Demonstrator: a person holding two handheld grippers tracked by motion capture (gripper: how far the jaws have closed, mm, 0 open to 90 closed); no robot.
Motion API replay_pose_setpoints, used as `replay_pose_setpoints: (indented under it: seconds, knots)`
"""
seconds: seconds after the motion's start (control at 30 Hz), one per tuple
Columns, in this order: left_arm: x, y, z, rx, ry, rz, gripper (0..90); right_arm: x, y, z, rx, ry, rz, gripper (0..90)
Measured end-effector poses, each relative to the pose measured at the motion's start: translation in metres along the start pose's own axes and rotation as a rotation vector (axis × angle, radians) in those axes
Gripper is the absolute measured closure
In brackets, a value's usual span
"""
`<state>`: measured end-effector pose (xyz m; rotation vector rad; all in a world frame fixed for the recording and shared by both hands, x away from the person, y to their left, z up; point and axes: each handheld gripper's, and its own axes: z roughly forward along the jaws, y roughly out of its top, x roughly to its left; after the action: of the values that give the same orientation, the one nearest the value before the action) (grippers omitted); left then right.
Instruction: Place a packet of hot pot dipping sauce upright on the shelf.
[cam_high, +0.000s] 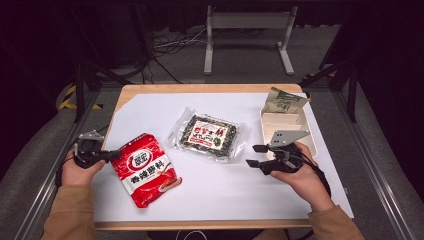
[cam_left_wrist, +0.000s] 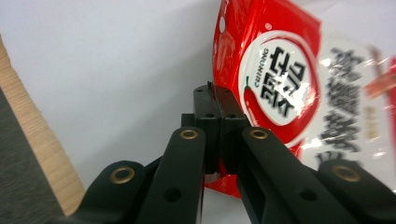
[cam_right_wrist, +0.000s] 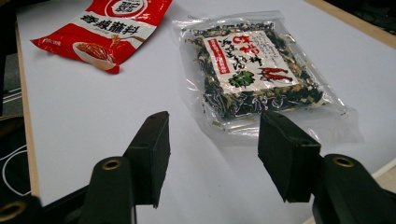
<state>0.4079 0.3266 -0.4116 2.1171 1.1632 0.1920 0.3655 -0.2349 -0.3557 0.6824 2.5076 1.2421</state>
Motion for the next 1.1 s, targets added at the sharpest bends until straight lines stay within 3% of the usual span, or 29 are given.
replay_pose_setpoints:
  seconds: [0.17, 0.73, 1.1]
  knots:
    - [-0.01, 0.007, -0.015, -0.031, -0.003, 0.025, 89.5, 0.001, 0.002, -0.002, -0.016, -0.018, -0.024, 42.7]
    - [-0.044, 0.025, -0.04, -0.038, -0.012, 0.123, 89.7, -0.003, 0.003, -0.012, -0.047, -0.063, -0.023, 41.9]
    - [-0.081, 0.04, -0.064, -0.085, 0.015, 0.236, 89.7, -0.004, 0.005, -0.021, -0.067, -0.084, -0.022, 41.9]
